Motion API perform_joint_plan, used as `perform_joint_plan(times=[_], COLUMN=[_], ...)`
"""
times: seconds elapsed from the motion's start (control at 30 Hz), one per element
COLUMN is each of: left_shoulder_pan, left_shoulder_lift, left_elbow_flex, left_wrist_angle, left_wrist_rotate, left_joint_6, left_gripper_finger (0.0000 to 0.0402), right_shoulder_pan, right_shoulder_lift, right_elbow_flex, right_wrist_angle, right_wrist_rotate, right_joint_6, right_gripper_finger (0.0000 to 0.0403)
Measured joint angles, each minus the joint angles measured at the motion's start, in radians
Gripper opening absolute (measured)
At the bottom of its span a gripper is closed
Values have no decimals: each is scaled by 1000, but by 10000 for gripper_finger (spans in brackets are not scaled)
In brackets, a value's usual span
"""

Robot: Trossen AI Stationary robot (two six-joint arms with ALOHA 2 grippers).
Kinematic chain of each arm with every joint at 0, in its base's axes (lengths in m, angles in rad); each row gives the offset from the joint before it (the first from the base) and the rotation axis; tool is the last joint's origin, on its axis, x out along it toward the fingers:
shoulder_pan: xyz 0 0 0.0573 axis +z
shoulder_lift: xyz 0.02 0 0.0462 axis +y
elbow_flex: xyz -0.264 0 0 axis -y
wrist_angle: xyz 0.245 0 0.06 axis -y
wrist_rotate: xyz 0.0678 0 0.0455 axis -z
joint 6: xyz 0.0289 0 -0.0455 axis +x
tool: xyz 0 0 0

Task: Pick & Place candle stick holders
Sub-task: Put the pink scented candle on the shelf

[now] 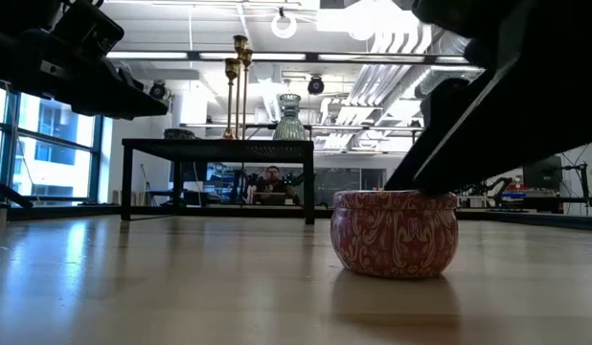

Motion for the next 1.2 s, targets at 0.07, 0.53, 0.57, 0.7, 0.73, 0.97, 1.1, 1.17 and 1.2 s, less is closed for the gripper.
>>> perform_joint_plan(times=[0.07, 0.53, 0.57, 0.7, 0.73, 0.97, 1.1, 1.17, 1.2], left_shoulder_pan=[0, 0, 0, 0, 0, 0, 0, 0, 0], left_shoulder_lift=[0, 0, 0, 0, 0, 0, 0, 0, 0], left_elbow_flex=[0, 0, 0, 0, 0, 1, 1, 1, 1], left_wrist_angle=[0, 0, 0, 0, 0, 2, 1, -1, -1], left_wrist_rotate=[0, 1, 1, 1, 1, 1, -14, -20, -20], left_joint_6=[-1, -4, -4, -5, -5, -5, -5, -6, -6], left_gripper_finger=[12, 12, 12, 12, 12, 12, 12, 12, 12], right_shoulder_pan=[-3, -35, -35, -35, -36, -87, -175, -229, -255], right_shoulder_lift=[25, 70, 70, 70, 70, 11, 2, 17, 22], right_elbow_flex=[0, -2, -2, -2, -2, -1, 56, 107, 130], right_wrist_angle=[19, 80, 81, 83, 84, 81, 45, 40, 37], right_wrist_rotate=[-5, -56, -60, -69, -72, -119, -142, -171, -181], right_joint_6=[-26, -89, -91, -93, -90, -115, -230, -291, -323], right_gripper_finger=[351, 326, 320, 300, 297, 289, 288, 288, 288])
